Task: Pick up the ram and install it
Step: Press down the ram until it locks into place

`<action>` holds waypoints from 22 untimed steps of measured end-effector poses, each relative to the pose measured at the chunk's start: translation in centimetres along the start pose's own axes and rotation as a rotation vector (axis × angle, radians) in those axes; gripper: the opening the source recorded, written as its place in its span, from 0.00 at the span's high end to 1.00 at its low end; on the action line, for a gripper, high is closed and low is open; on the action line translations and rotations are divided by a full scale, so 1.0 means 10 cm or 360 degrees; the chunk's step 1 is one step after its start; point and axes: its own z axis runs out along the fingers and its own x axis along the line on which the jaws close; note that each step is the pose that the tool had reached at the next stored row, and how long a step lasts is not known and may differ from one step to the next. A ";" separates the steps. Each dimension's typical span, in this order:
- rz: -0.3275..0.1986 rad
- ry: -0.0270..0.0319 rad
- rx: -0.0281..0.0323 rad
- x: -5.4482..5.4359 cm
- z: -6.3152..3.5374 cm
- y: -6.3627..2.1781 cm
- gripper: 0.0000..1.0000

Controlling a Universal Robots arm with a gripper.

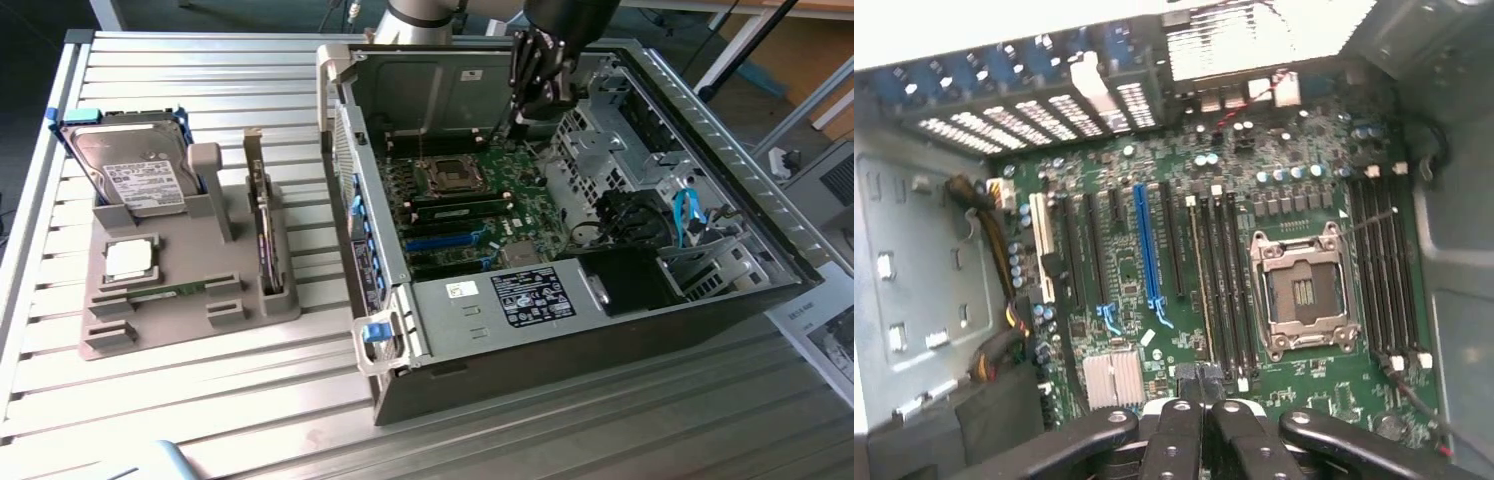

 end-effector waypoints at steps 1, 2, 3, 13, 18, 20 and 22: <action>0.0029 -0.00007 -0.00020 0.00 0.000 0.000 0.90; 0.0058 -0.00012 -0.00042 0.00 0.000 0.000 0.90; 0.0086 -0.00019 -0.00061 0.00 0.000 0.000 0.90; 0.0431 -0.00088 -0.00307 0.00 0.000 0.000 0.90; 0.0579 -0.00117 -0.00412 0.00 0.000 0.000 0.90; 0.0635 -0.00128 -0.00452 0.00 0.000 0.000 0.90; 0.0696 -0.00141 -0.00495 0.00 0.000 0.000 0.90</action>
